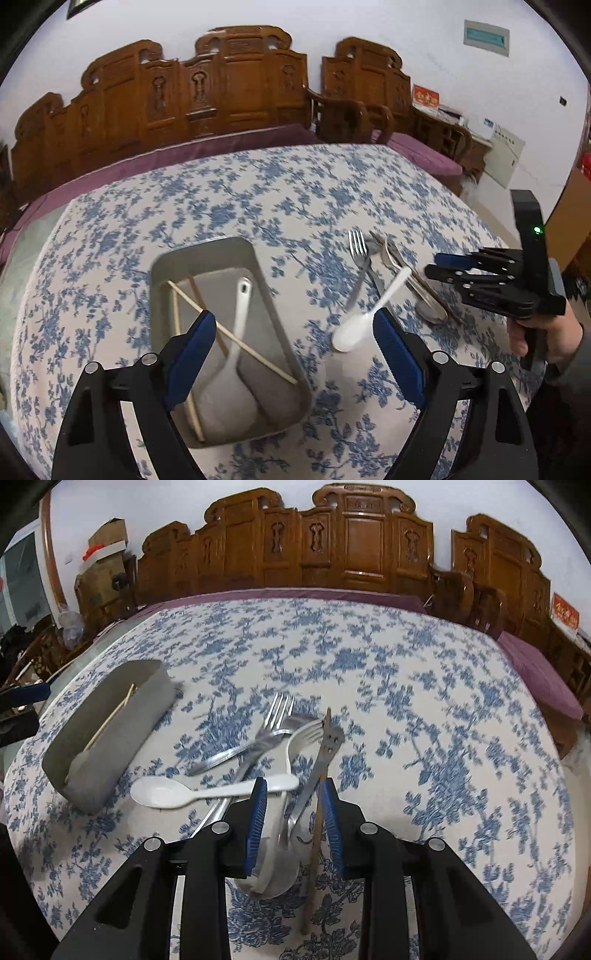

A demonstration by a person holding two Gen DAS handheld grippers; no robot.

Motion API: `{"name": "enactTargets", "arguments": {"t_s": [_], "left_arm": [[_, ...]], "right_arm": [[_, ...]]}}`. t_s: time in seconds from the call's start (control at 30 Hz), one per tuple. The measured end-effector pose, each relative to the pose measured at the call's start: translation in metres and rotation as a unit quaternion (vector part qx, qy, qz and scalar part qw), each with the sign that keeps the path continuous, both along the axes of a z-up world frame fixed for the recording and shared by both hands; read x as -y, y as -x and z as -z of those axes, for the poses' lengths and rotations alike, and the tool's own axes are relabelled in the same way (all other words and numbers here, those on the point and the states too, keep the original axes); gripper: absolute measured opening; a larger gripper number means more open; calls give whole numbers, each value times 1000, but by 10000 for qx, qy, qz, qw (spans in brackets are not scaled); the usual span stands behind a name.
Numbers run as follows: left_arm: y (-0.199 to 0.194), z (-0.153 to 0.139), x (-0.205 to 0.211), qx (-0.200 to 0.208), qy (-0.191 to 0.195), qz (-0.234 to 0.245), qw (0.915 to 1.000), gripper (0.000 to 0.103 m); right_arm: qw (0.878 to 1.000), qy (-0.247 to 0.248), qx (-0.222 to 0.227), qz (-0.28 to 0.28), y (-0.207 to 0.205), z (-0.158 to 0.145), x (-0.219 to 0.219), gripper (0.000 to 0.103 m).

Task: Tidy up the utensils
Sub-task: 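Grasp the white plastic fork in the utensil pile with the right tool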

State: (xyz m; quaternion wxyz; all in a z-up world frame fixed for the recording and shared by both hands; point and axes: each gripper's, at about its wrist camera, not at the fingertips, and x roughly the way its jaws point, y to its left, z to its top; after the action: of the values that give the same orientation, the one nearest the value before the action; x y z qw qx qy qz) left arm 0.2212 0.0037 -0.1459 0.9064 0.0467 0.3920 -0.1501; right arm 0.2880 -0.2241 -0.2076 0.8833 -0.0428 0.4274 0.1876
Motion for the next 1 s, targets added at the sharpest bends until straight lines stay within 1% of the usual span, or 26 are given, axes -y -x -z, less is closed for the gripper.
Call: {"name": "enactTargets", "arguments": {"t_s": [0.1, 0.27, 0.37, 0.43, 0.5, 0.6, 0.77, 0.8, 0.83, 0.87, 1.0], "left_arm": [[0, 6, 12, -77, -102, 10, 9999, 82], [0, 11, 31, -134, -301, 71, 9994, 80], [2, 16, 39, -244, -312, 60, 9992, 80], [5, 19, 44, -294, -324, 43, 9990, 80], [7, 22, 47, -360, -297, 47, 9989, 80], [9, 26, 54, -418, -327, 53, 9986, 78], [6, 27, 67, -507, -445, 88, 9977, 76], [5, 27, 69, -531, -472, 109, 9974, 75], [4, 28, 72, -555, -500, 130, 9971, 73], [2, 29, 75, -584, -540, 153, 9967, 72], [-6, 37, 88, -703, -665, 248, 9950, 68]], "right_arm": [[9997, 128, -138, -157, -6, 15, -2, 33], [9994, 129, -188, -274, -8, 21, -1, 32], [9991, 81, -167, -373, -8, 19, -4, 21], [9987, 113, -128, -486, -8, 17, -8, 19], [9981, 140, -154, -584, -8, 17, -12, 14], [9972, 302, -213, -654, -9, 21, -18, 13], [9977, 390, -203, -524, -15, 25, -18, 12], [9977, 412, -197, -494, -16, 25, -17, 8], [9981, 393, -204, -429, -19, 25, -14, 7], [9984, 336, -221, -392, -20, 25, -10, 4], [9996, 2, -162, -247, -22, 14, 8, 4]]}}
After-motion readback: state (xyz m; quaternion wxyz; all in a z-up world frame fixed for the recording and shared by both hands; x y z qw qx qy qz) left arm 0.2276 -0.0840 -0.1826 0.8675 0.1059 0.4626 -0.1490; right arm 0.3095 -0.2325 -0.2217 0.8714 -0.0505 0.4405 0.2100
